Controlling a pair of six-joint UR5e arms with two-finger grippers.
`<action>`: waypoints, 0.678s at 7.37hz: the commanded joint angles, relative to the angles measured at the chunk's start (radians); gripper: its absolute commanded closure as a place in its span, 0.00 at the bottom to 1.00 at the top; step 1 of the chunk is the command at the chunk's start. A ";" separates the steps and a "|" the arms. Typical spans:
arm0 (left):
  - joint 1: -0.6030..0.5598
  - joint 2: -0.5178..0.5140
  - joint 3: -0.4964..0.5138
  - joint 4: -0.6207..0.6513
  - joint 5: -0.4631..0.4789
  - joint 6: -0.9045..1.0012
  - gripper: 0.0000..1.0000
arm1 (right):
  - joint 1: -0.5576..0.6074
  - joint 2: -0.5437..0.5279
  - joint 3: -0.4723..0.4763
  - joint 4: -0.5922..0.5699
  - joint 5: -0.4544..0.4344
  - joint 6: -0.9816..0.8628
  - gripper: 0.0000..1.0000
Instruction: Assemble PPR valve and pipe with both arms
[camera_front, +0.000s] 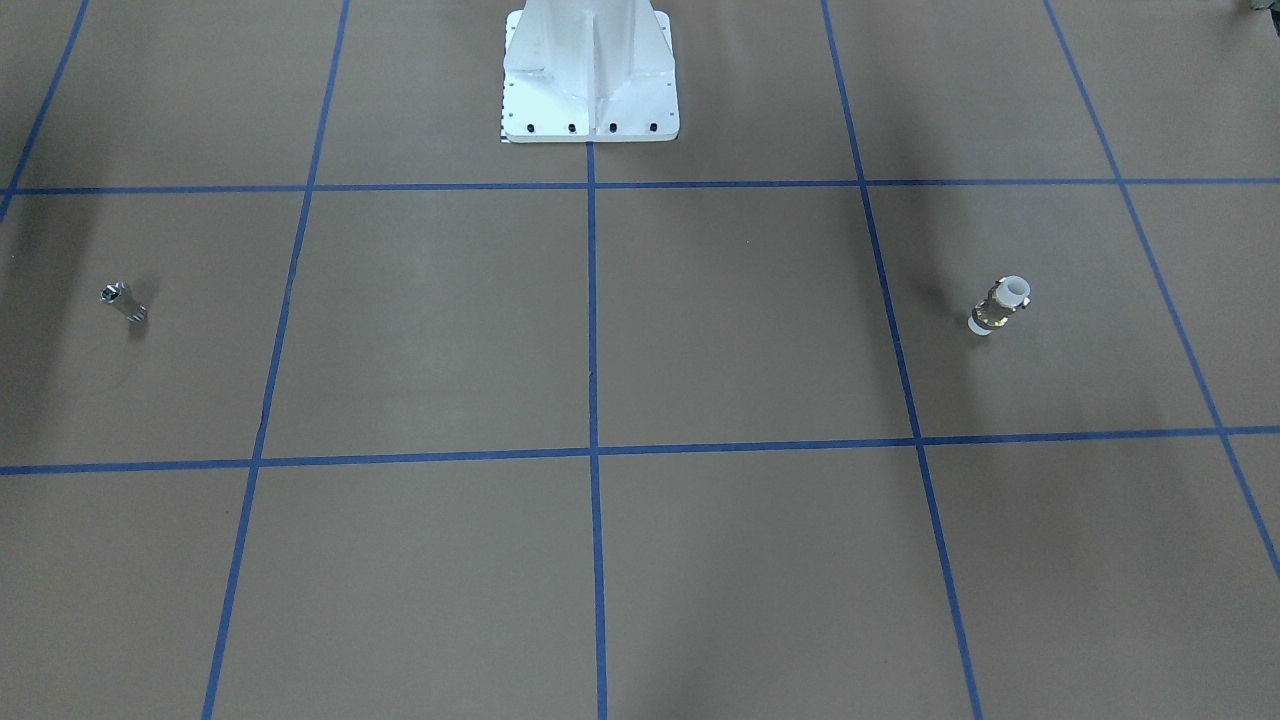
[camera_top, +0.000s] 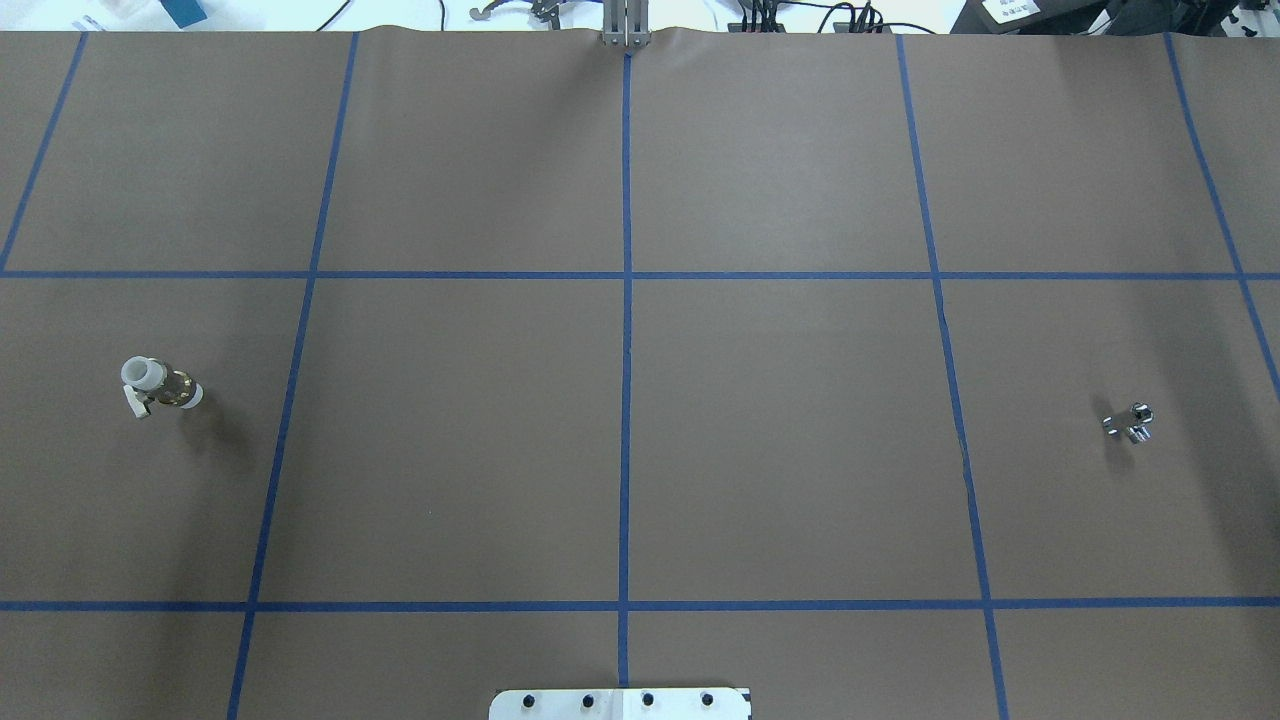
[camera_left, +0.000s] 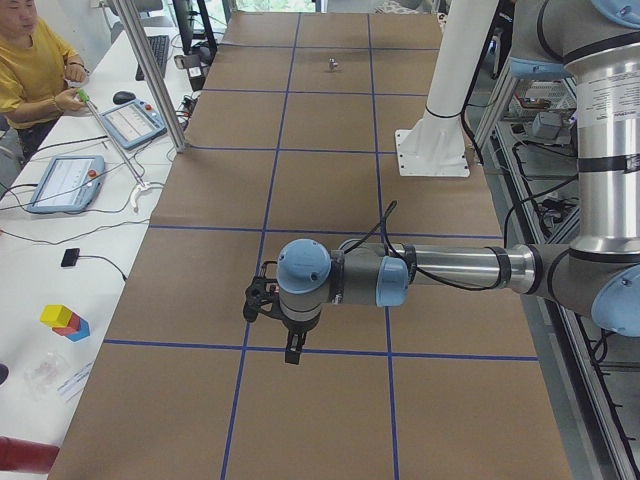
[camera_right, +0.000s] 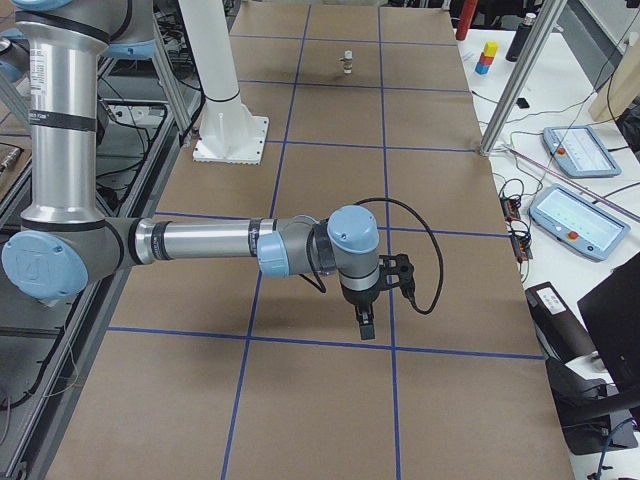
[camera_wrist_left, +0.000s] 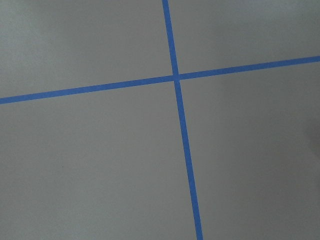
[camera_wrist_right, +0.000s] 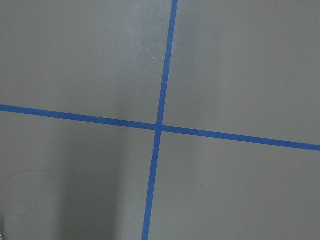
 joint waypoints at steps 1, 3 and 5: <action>0.000 0.000 0.000 0.000 0.000 0.007 0.00 | 0.000 0.002 0.001 0.000 0.000 0.000 0.00; 0.000 0.000 -0.043 0.000 0.003 0.004 0.00 | 0.000 0.006 -0.001 0.000 0.000 0.002 0.00; 0.000 -0.003 -0.044 0.000 0.000 0.001 0.00 | 0.000 0.006 0.001 0.001 0.002 0.002 0.00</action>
